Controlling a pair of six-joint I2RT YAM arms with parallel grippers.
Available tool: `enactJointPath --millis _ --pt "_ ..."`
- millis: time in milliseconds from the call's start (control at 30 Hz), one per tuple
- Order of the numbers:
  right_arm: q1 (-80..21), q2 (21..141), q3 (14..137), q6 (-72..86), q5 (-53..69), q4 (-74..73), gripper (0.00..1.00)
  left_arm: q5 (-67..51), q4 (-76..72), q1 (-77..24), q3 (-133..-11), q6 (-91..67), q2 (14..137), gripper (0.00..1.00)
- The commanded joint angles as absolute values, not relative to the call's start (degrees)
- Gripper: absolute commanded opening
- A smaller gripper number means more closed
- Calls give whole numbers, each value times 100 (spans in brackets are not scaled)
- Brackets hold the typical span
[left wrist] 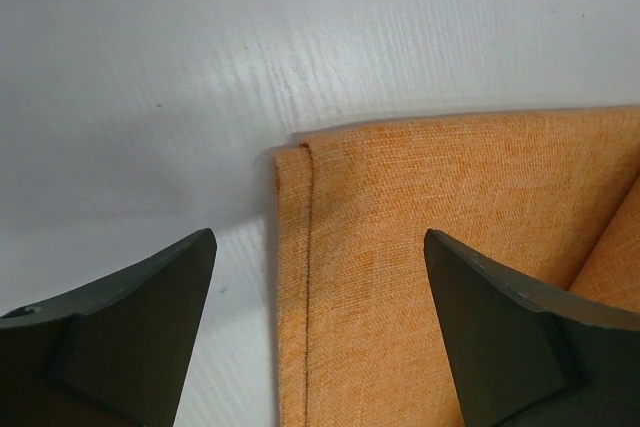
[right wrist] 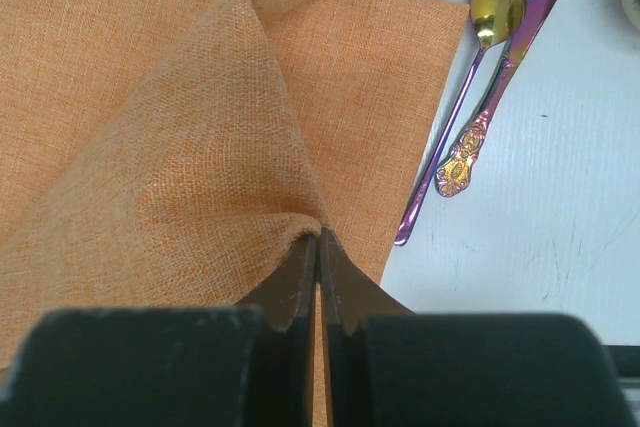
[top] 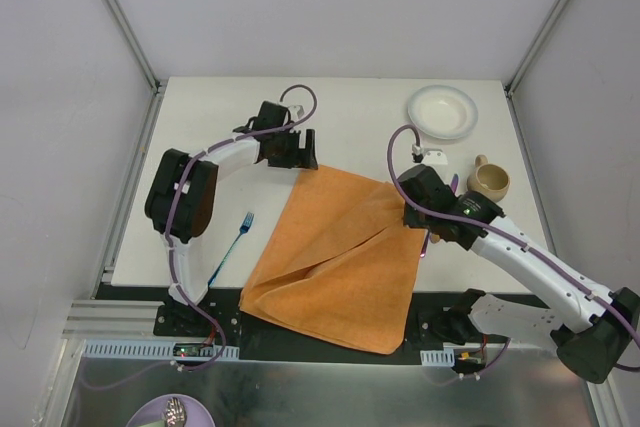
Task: Set the dinner table for one person
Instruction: Flatten out the napkin at the center of the board.
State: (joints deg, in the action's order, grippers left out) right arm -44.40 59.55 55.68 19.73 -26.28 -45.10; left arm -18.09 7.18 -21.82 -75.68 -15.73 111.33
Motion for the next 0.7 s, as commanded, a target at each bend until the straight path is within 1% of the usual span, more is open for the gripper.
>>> enactJointPath --millis 0,300,367,433,467,533,567,667 --pt "-4439 5801 5572 2021 -2681 -4421 1 -2057 975 -2416 -7884 -1424 11372 85" --pt "-4447 5678 5555 2030 -2689 -4439 1 -2057 1186 -2558 -8068 -1389 11715 84" --pt "-4456 5695 5555 2030 -2690 -4438 1 -2074 1204 -2558 -8112 -1406 11768 81" --pt "-4447 5704 5555 2030 -2689 -4438 1 -2127 1230 -2558 -8147 -1415 11839 73" --pt "-4447 5713 5555 2039 -2689 -4430 1 -2144 1239 -2558 -8174 -1424 11865 65" --pt "-4447 5748 5555 2039 -2690 -4438 1 -2171 1266 -2558 -8191 -1441 11909 60" --pt "-4447 5757 5555 2030 -2689 -4447 1 -2188 1257 -2558 -8200 -1450 11909 53" --pt "-4447 5809 5528 2022 -2690 -4412 1 -2154 1283 -2558 -8191 -1450 11927 45"
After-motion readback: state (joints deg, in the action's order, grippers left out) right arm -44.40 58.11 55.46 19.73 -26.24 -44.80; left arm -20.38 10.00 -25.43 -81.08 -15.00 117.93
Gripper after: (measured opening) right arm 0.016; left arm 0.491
